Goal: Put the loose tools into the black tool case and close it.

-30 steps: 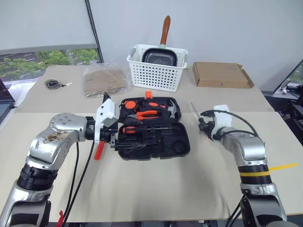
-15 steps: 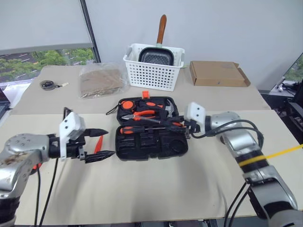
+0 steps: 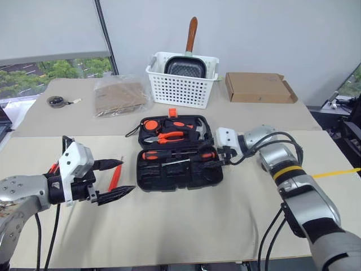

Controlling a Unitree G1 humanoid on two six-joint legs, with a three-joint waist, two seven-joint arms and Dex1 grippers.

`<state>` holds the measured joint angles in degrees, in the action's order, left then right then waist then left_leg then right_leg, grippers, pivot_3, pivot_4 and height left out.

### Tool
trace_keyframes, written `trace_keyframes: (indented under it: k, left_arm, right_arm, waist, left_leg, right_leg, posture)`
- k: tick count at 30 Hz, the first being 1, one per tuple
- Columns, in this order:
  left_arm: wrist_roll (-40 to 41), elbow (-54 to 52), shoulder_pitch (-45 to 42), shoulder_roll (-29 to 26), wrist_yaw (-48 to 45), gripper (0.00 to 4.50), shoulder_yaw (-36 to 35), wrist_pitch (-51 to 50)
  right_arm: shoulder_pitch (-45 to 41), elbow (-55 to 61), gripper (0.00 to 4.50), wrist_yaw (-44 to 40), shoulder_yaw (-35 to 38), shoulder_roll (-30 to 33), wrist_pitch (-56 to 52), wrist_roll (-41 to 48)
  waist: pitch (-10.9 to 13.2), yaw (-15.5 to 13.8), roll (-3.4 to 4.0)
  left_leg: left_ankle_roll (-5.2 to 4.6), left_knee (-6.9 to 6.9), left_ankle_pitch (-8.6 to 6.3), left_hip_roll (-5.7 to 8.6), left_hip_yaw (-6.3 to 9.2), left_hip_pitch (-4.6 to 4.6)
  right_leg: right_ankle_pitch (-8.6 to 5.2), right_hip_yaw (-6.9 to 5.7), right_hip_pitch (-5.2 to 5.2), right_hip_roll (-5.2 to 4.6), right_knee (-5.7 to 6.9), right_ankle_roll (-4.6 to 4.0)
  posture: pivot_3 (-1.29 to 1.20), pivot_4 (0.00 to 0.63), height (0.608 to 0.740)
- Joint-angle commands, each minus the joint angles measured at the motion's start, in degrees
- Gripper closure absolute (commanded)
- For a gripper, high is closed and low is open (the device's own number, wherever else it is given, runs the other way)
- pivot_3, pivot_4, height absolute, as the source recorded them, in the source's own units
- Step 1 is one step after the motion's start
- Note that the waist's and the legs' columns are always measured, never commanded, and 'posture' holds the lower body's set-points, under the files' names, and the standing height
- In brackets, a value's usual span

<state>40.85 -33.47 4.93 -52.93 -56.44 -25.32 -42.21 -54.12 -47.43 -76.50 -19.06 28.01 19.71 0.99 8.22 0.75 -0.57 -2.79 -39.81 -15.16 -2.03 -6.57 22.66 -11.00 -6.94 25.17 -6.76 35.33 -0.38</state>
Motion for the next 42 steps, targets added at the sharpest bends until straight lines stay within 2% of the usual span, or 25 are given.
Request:
trace_keyframes:
  k: [1, 8, 12, 16, 18, 22, 30, 42]
  left_arm:
    - [0.5, -0.8, -0.5, -0.6, 0.5, 0.00, -0.9, 0.9]
    - [0.1, 0.8, -3.4, -1.0, 0.4, 0.00, 1.7, 1.8]
    - [-0.4, 1.9, -4.3, -1.4, -0.4, 0.00, 2.6, 2.4]
    - [-0.6, 2.9, -5.0, -1.9, -1.1, 0.00, 3.2, 2.8]
    - [-0.8, 3.2, -5.2, -2.1, -1.4, 0.00, 3.3, 3.0]
    - [-1.0, 3.7, -5.5, -2.4, -1.8, 0.00, 3.5, 3.4]
    - [-1.5, 4.5, -5.5, -2.9, -2.4, 0.00, 3.7, 4.3]
    - [-2.2, 4.5, -4.9, -2.5, -2.8, 0.00, 3.7, 4.8]
  right_arm:
    - [-2.7, 0.3, 0.06, 0.5, 4.1, -0.7, -0.3, 2.3]
    - [0.5, 8.2, 0.06, 2.8, 11.3, -4.9, -14.2, 10.7]
    - [2.4, 8.8, 1.06, 5.9, 13.7, -7.6, -14.9, 12.2]
    - [5.0, 9.2, 2.39, 4.1, 11.9, -8.3, -14.5, 11.2]
    - [6.2, 9.3, 3.28, 2.0, 10.5, -8.0, -13.4, 10.2]
    - [6.6, 6.8, 4.37, 3.3, 9.4, -8.5, -11.0, 7.7]
    - [4.8, -0.6, 4.37, 9.5, 7.8, -9.2, -6.5, 1.2]
    - [4.8, -1.3, 4.37, 9.3, 8.0, -9.6, -6.4, 0.3]
  waist:
    - [0.0, 0.0, 0.01]
    - [0.0, -0.1, 0.01]
    - [0.0, 0.0, 0.03]
    - [0.0, -0.1, 0.04]
    - [0.0, -0.1, 0.04]
    - [0.0, 0.0, 0.05]
    - [0.0, 0.0, 0.06]
    - [0.0, -0.1, 0.06]
  left_leg:
    - [0.03, 0.00, 0.01, 0.00, 0.00, 0.00]
    - [0.24, 0.00, 0.08, -0.04, 0.04, -0.17]
    - [0.32, 0.02, 0.08, -0.09, 0.03, -0.27]
    - [0.31, 0.03, 0.09, -0.13, 0.02, -0.27]
    - [0.29, 0.03, 0.10, -0.14, 0.02, -0.26]
    - [0.27, 0.03, 0.09, -0.15, 0.00, -0.26]
    - [0.30, 0.04, 0.10, -0.23, 0.00, -0.28]
    - [0.34, 0.05, 0.11, -0.30, -0.02, -0.30]
  right_leg:
    - [0.00, 0.00, 0.00, 0.00, 0.02, 0.00]
    - [-0.05, 0.03, 0.01, -0.01, 0.40, -0.14]
    - [-0.11, 0.04, 0.01, 0.01, 0.53, -0.23]
    - [-0.13, 0.05, 0.02, 0.08, 0.53, -0.25]
    - [-0.14, 0.05, 0.02, 0.10, 0.53, -0.26]
    - [-0.14, 0.08, 0.03, 0.11, 0.51, -0.26]
    - [-0.16, 0.09, 0.05, 0.20, 0.53, -0.28]
    - [-0.19, 0.06, 0.03, 0.23, 0.53, -0.33]
  posture:
    - [0.00, 0.150, 0.700]
    - [0.00, 0.150, 0.700]
    - [0.00, 0.150, 0.700]
    - [0.00, 0.150, 0.700]
    - [0.00, 0.150, 0.700]
    - [0.00, 0.150, 0.700]
    - [0.00, 0.150, 0.700]
    - [0.00, 0.150, 0.700]
